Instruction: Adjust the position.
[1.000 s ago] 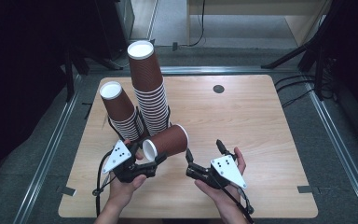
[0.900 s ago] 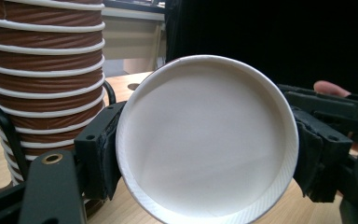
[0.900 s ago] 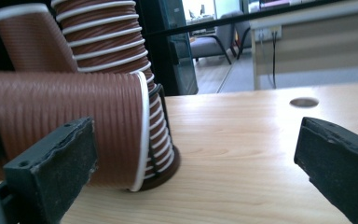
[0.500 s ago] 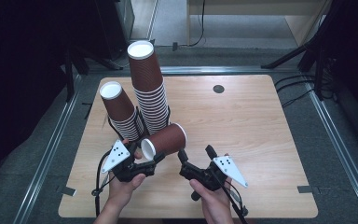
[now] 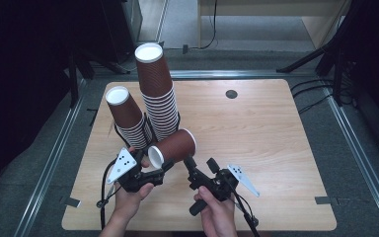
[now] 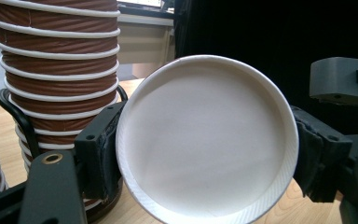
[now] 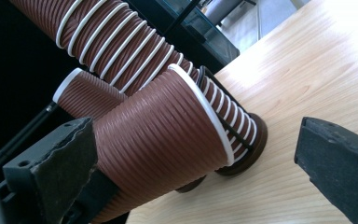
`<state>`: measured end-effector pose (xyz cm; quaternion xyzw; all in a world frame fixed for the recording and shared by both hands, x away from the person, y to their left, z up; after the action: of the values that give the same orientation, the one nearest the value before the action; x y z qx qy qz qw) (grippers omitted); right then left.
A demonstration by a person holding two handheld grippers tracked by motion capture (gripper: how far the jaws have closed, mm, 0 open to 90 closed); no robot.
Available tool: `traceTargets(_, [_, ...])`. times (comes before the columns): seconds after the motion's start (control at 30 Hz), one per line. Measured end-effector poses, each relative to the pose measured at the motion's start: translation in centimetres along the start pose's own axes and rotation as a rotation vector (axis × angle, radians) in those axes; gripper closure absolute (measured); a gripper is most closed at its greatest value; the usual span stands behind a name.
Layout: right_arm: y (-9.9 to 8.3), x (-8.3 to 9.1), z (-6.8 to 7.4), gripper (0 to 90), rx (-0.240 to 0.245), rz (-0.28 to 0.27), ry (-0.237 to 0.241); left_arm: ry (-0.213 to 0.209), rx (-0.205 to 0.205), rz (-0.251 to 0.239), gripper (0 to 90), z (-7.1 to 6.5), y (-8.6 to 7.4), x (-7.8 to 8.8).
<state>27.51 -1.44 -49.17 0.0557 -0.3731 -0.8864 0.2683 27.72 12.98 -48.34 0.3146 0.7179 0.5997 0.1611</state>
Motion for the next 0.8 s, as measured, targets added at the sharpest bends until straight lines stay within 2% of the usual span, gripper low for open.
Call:
traceTargets(0.27, [-0.3, -0.5, 0.0, 0.0, -0.084, 0.01, -0.004, 0.005, 0.0, -0.005, 22.9, 0.0, 0.0, -0.1])
traceTargets(0.3, [-0.5, -0.6, 0.2, 0.0, -0.127, 0.029, -0.002, 0.005, -0.001, -0.005, 22.8, 0.0, -0.1, -0.1])
traceTargets(0.33, [-0.5, -0.6, 0.2, 0.0, -0.127, 0.029, -0.002, 0.005, -0.002, -0.005, 22.8, -0.1, -0.1, -0.1])
traceTargets(0.43, [-0.8, -0.8, 0.3, 0.0, -0.182, 0.046, 0.009, 0.003, -0.006, -0.007, 22.9, -0.2, -0.1, -0.1])
traceTargets(0.47, [-0.8, -0.8, 0.3, 0.0, -0.182, 0.046, 0.009, 0.004, -0.01, -0.007, 22.9, -0.3, -0.1, -0.1])
traceTargets(0.5, [-0.9, -0.9, 0.5, 0.0, -0.234, 0.062, 0.021, 0.004, -0.012, -0.007, 22.9, -0.3, -0.1, -0.1])
traceTargets(0.53, [-0.9, -0.9, 0.5, 0.0, -0.234, 0.062, 0.021, 0.003, -0.013, -0.006, 22.9, -0.3, -0.1, -0.1])
traceTargets(0.57, [-1.0, -1.1, 0.6, 0.0, -0.263, 0.068, 0.026, 0.003, -0.014, -0.007, 22.8, -0.3, -0.1, -0.1])
traceTargets(0.63, [-1.1, -1.2, 0.5, 0.0, -0.274, 0.072, 0.024, 0.004, -0.015, -0.008, 22.8, -0.3, -0.1, -0.1])
traceTargets(0.73, [-1.4, -1.5, 0.6, 0.0, -0.325, 0.082, 0.029, 0.004, -0.016, -0.008, 22.8, -0.3, -0.1, -0.1])
traceTargets(0.8, [-1.5, -1.6, 0.6, 0.0, -0.332, 0.085, 0.029, 0.005, -0.017, -0.009, 22.8, -0.3, -0.1, -0.1])
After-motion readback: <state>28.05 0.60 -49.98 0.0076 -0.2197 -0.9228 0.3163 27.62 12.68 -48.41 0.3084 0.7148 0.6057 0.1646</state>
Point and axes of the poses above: each handheld gripper's, and its own axes: x roughly backward along the jaws, y roughly out of its top, z roughly to its left, the point moved 8 cm from there along -x, roughly forward along the jaws, and after that the axes turned 4 degrees about x, right-handed, at the moved point
